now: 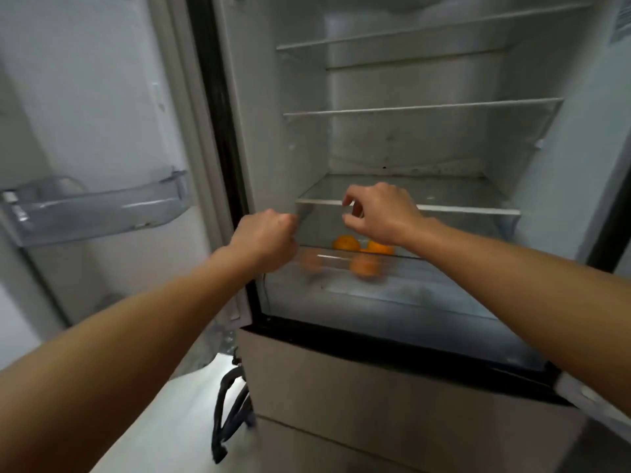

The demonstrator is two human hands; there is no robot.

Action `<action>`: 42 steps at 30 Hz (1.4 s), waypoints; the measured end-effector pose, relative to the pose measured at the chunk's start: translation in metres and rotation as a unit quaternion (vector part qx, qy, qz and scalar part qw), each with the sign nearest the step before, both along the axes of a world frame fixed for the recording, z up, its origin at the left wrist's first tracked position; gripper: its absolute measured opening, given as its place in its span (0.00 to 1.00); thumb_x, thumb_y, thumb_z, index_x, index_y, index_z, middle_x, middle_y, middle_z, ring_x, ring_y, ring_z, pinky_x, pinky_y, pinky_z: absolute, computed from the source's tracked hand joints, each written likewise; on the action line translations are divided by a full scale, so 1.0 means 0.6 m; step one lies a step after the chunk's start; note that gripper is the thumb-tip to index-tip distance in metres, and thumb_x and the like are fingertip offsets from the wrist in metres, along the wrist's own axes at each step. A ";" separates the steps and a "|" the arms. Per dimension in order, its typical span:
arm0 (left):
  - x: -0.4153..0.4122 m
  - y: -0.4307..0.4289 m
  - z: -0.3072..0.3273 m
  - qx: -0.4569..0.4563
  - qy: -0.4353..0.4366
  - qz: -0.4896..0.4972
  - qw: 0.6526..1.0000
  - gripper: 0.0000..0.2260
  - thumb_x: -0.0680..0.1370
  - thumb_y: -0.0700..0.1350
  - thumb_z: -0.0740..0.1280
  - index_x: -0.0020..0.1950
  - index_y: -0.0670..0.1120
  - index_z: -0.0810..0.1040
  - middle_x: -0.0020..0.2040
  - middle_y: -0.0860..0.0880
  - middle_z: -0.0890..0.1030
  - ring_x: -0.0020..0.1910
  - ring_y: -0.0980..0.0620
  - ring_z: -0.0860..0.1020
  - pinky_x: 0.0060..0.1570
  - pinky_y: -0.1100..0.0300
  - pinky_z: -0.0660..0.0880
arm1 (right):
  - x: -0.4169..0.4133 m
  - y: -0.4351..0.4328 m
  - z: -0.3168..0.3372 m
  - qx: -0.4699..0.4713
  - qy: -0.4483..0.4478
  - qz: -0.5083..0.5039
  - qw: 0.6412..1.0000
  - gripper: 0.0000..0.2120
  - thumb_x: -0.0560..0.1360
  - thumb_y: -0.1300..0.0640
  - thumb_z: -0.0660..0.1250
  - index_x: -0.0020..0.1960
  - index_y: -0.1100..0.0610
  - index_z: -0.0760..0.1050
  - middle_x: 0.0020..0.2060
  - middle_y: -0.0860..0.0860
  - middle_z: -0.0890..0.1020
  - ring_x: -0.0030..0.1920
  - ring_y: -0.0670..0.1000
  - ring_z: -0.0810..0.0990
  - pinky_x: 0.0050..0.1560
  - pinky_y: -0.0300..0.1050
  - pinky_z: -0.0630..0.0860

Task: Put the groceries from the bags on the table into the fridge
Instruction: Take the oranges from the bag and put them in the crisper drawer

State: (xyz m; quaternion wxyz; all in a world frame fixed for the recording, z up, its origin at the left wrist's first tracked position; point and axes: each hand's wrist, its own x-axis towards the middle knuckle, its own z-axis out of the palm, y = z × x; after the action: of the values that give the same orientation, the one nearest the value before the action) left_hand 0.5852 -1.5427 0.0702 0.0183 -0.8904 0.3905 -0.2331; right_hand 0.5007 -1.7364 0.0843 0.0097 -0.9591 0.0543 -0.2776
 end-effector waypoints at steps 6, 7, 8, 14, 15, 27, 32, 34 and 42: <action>-0.131 0.173 -0.078 0.025 0.023 0.022 0.999 0.07 0.76 0.47 0.60 0.50 0.46 0.74 0.51 0.44 0.80 0.49 0.38 0.78 0.39 0.54 0.70 | -0.040 0.151 -0.070 -0.052 0.043 0.120 0.990 0.15 0.75 0.45 0.63 0.59 0.50 0.74 0.54 0.50 0.82 0.54 0.57 0.79 0.50 0.50 0.75; -0.149 0.206 -0.096 0.023 0.035 0.030 0.999 0.08 0.76 0.47 0.60 0.51 0.46 0.74 0.51 0.45 0.80 0.49 0.39 0.78 0.40 0.55 0.72 | -0.043 0.182 -0.084 -0.062 0.048 0.144 0.986 0.15 0.75 0.45 0.62 0.59 0.50 0.74 0.54 0.51 0.82 0.54 0.57 0.79 0.50 0.50 0.75; -0.165 0.242 -0.117 0.020 0.051 0.041 0.998 0.09 0.77 0.47 0.60 0.53 0.46 0.75 0.51 0.45 0.80 0.49 0.40 0.78 0.41 0.54 0.74 | -0.048 0.214 -0.097 -0.070 0.053 0.169 0.982 0.15 0.75 0.45 0.62 0.58 0.51 0.74 0.54 0.51 0.82 0.54 0.57 0.79 0.49 0.50 0.75; -0.260 0.488 -0.244 0.040 0.144 0.202 0.968 0.11 0.79 0.50 0.58 0.57 0.47 0.74 0.55 0.49 0.79 0.53 0.44 0.77 0.48 0.52 0.76 | -0.072 0.429 -0.189 -0.119 0.098 0.302 0.941 0.13 0.76 0.47 0.60 0.57 0.52 0.74 0.54 0.50 0.81 0.52 0.56 0.79 0.45 0.48 0.70; -0.279 0.535 -0.261 0.041 0.153 0.228 0.961 0.11 0.79 0.50 0.58 0.56 0.47 0.74 0.55 0.49 0.79 0.53 0.44 0.77 0.48 0.53 0.75 | -0.074 0.470 -0.203 -0.125 0.103 0.322 0.933 0.13 0.76 0.47 0.60 0.57 0.52 0.74 0.54 0.50 0.81 0.52 0.56 0.79 0.44 0.47 0.69; -0.595 1.098 -0.351 -0.034 0.250 0.447 0.858 0.05 0.78 0.50 0.63 0.48 0.49 0.74 0.46 0.50 0.79 0.43 0.54 0.77 0.45 0.57 0.77 | -0.217 1.078 -0.341 -0.142 0.175 0.519 0.824 0.18 0.78 0.45 0.60 0.65 0.51 0.71 0.59 0.49 0.79 0.55 0.54 0.78 0.50 0.47 0.73; -0.731 1.295 -0.348 -0.041 0.240 0.529 0.813 0.05 0.78 0.50 0.62 0.48 0.49 0.75 0.45 0.51 0.78 0.44 0.53 0.76 0.43 0.60 0.72 | -0.313 1.316 -0.350 -0.135 0.177 0.591 0.775 0.16 0.79 0.46 0.62 0.63 0.52 0.72 0.57 0.49 0.79 0.53 0.51 0.79 0.49 0.43 0.73; -0.774 1.363 -0.349 -0.052 0.239 0.558 0.793 0.07 0.78 0.49 0.62 0.50 0.48 0.75 0.47 0.49 0.79 0.45 0.51 0.77 0.46 0.57 0.74 | -0.336 1.400 -0.349 -0.139 0.184 0.613 0.756 0.16 0.78 0.46 0.63 0.62 0.52 0.73 0.57 0.49 0.79 0.52 0.50 0.79 0.49 0.43 0.75; -0.865 1.586 -0.382 -0.097 0.240 0.648 0.716 0.07 0.79 0.49 0.60 0.53 0.50 0.74 0.49 0.51 0.78 0.46 0.52 0.76 0.46 0.55 0.76 | -0.359 1.695 -0.374 -0.179 0.197 0.671 0.692 0.17 0.78 0.42 0.62 0.63 0.48 0.71 0.55 0.46 0.79 0.51 0.49 0.79 0.50 0.46 0.77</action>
State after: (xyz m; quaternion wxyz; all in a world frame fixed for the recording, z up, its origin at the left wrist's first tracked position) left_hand 0.0659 -0.5908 -0.1593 -0.0160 -0.9484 -0.3161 0.0202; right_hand 0.2851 -0.7194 -0.1402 0.0108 -0.7562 -0.6542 -0.0067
